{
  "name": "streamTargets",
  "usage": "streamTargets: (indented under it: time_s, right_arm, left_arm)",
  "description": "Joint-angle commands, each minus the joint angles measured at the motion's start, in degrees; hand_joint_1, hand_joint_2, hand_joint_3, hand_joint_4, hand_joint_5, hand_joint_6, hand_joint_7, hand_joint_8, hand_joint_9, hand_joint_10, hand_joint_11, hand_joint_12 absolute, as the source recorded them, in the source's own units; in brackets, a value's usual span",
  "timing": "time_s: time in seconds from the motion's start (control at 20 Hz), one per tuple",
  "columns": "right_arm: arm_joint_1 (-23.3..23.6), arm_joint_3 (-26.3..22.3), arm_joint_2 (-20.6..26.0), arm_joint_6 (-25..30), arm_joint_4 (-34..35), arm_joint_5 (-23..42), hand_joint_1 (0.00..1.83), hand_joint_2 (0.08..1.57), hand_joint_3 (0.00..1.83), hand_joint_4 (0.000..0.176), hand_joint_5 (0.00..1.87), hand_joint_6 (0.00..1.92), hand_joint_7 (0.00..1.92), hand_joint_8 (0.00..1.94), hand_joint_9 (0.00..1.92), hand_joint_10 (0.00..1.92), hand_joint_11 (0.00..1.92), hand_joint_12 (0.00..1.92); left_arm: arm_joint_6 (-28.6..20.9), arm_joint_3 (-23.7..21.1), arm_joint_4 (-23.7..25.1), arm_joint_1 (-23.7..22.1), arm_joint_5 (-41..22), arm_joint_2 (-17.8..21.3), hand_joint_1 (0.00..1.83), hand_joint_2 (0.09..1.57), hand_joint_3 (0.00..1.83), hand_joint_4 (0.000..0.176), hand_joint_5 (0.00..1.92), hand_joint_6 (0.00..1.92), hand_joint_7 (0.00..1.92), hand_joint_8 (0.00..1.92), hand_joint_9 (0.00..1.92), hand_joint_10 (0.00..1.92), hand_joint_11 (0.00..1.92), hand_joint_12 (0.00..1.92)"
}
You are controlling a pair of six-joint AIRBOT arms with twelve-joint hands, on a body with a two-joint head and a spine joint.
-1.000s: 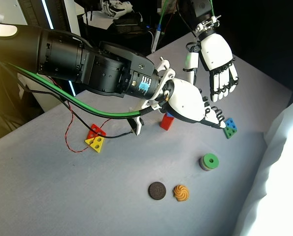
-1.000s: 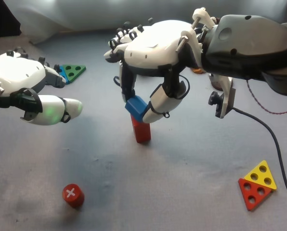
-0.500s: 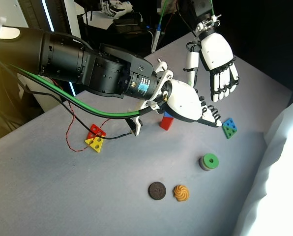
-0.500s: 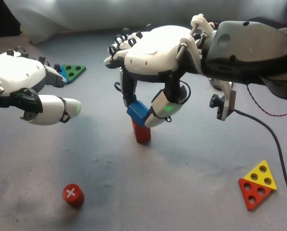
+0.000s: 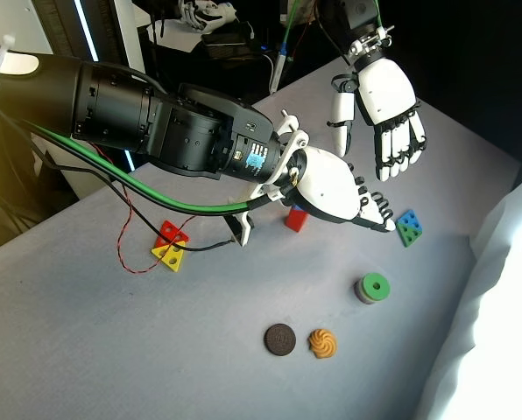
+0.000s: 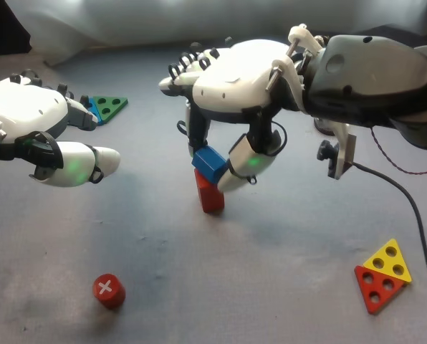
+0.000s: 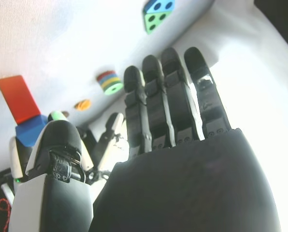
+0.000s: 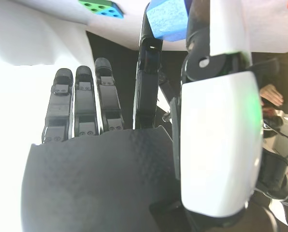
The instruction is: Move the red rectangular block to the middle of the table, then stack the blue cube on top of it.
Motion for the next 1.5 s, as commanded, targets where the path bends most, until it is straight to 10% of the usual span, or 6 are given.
streamTargets:
  time_s: [0.0,0.3,0.55,0.85,1.3,1.45]
  right_arm:
    - [0.41,0.11,0.45,-0.06,-0.51,2.50,0.82,0.81,0.00,0.154,0.87,0.02,0.02,0.00,0.00,0.00,0.00,0.00]
    - [0.50,0.11,0.40,-0.06,-0.55,2.49,0.67,0.73,0.00,0.146,0.43,0.00,0.00,0.00,0.00,0.00,0.00,0.00]
    - [1.43,0.10,0.42,0.10,-0.49,2.34,0.64,0.75,0.00,0.000,0.00,0.00,0.00,0.00,0.00,0.00,0.00,0.00]
    - [4.96,-1.98,4.71,1.76,0.31,1.87,0.66,0.75,0.00,0.000,0.00,0.00,0.00,0.00,0.00,0.00,0.00,0.00]
    - [-0.95,-18.17,28.63,4.10,-1.66,11.69,0.59,0.69,0.00,0.000,0.00,0.00,0.00,0.00,0.00,0.00,0.00,0.00]
    - [-4.15,-23.15,35.83,20.09,-20.40,15.37,0.61,0.68,0.00,0.000,0.00,0.00,0.00,0.00,0.00,0.00,0.00,0.00]
  left_arm:
    - [0.15,0.09,2.23,-0.64,-3.12,0.81,0.14,1.28,0.00,0.000,0.47,0.00,0.45,0.00,0.37,0.00,0.00,0.74]
    - [0.15,0.07,2.23,-0.64,-3.12,0.81,0.15,1.28,0.00,0.000,0.47,0.00,0.45,0.00,0.38,0.00,0.00,0.74]
    - [0.15,0.08,2.20,-0.64,-3.12,0.81,0.14,1.29,0.00,0.000,0.45,0.00,0.44,0.00,0.37,0.00,0.00,0.74]
    - [0.15,-0.07,1.54,-0.47,-3.11,0.88,0.16,1.28,0.00,0.000,0.45,0.00,0.44,0.00,0.37,0.00,0.00,0.75]
    - [1.48,-2.73,1.05,-1.11,-3.14,1.19,0.15,1.28,0.00,0.000,0.46,0.00,0.44,0.01,0.37,0.01,0.00,0.75]
    - [1.75,-3.68,0.84,-1.27,-4.47,1.20,0.17,1.26,0.00,0.000,0.46,0.00,0.43,0.00,0.36,0.00,0.00,0.73]
